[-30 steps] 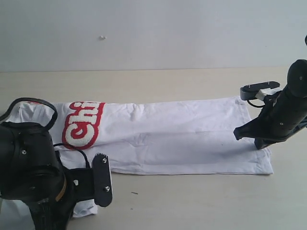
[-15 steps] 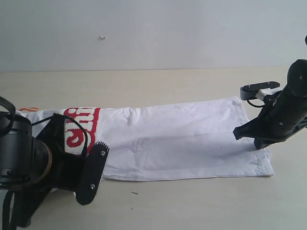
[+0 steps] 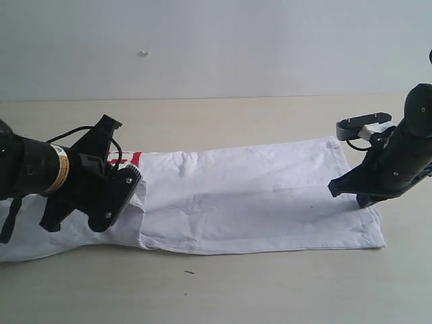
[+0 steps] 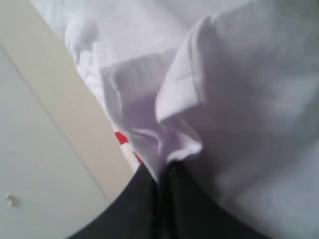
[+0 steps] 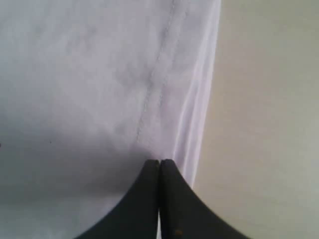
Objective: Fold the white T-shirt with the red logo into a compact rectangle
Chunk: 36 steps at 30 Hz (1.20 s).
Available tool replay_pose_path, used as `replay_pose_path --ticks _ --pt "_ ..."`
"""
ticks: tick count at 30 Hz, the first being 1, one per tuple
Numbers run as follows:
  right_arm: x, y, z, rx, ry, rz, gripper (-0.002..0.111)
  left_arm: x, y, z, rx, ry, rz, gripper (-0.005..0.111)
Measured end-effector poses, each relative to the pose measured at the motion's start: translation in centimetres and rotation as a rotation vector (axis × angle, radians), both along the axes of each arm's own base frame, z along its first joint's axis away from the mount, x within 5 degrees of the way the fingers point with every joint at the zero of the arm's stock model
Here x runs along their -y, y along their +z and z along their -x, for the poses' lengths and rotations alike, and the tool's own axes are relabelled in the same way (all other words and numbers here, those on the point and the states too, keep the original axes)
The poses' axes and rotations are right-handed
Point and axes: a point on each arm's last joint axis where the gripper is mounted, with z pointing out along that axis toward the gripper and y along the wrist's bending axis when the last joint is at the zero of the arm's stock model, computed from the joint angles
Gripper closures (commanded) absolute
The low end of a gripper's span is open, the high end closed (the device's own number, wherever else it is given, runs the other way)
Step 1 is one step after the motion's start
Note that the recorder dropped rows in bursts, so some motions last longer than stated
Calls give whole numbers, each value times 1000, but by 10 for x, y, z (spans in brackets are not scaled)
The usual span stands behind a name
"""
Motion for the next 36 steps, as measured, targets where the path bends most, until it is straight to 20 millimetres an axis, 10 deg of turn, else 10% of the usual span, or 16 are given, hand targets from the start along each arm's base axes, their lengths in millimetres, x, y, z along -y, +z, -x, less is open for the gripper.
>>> replay_pose_path --ticks 4,10,15,24,36 --pt "0 0 -1 7 12 4 108 14 3 -17 -6 -8 84 102" --pt "0 1 -2 17 21 7 108 25 -4 -36 -35 53 153 57" --pt "0 3 -4 24 22 7 108 25 0 -42 -37 143 205 58" --pt "0 4 -5 22 22 7 108 4 0 -49 -85 737 467 105" --pt "0 3 -4 18 14 -1 108 2 29 -39 -216 1025 811 107"
